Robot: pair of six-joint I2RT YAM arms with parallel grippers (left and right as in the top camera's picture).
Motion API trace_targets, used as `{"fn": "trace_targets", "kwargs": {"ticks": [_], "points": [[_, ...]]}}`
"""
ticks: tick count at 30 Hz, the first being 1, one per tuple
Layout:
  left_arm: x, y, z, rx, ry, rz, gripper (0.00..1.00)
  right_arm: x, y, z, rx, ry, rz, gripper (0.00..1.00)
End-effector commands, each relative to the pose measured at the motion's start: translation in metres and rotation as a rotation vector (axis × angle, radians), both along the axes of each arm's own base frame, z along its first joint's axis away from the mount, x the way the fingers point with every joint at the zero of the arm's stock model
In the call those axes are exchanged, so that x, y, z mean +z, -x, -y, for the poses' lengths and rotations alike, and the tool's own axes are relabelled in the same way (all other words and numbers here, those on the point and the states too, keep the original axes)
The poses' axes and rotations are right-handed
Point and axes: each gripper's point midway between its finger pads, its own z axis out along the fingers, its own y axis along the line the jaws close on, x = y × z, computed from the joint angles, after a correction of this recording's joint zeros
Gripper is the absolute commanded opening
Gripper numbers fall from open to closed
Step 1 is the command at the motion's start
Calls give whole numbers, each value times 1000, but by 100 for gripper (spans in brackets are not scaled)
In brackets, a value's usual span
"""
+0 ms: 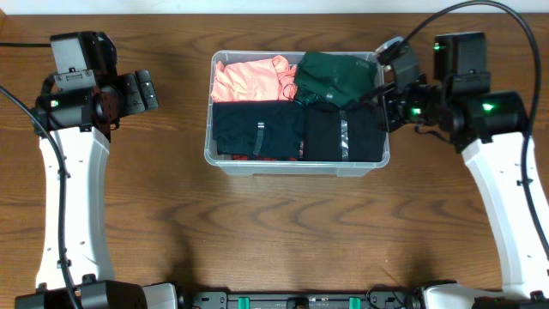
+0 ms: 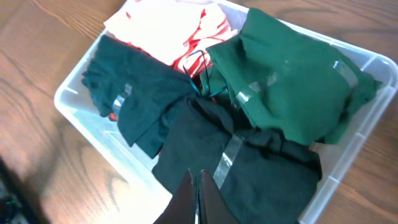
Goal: Pack container
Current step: 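Lower the black garment into the bin, release, and withdraw right gripper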
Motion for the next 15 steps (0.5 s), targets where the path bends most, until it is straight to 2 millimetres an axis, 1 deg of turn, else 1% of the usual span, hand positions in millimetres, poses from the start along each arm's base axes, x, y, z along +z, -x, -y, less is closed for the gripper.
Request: {"fn": "trace_targets", "kwargs": {"ticks": [1, 4, 7, 9, 10, 15], "points": [[-5, 0, -2, 13, 4, -13, 98, -22, -15, -9, -8, 62, -20, 1], [-5, 0, -2, 13, 4, -13, 98, -46, -39, -16, -41, 94, -29, 1], [-5, 0, -2, 13, 4, -13, 98, -72, -51, -20, -66, 98, -81, 1], [-5, 0, -2, 13, 4, -13, 98, -94, -52, -20, -70, 112, -145, 1], [-5, 0, -2, 13, 4, -13, 98, -102, -51, -20, -69, 121, -171, 1], [-5, 0, -2, 13, 4, -13, 98, -158, -38, -12, -75, 197, -345, 1]]}}
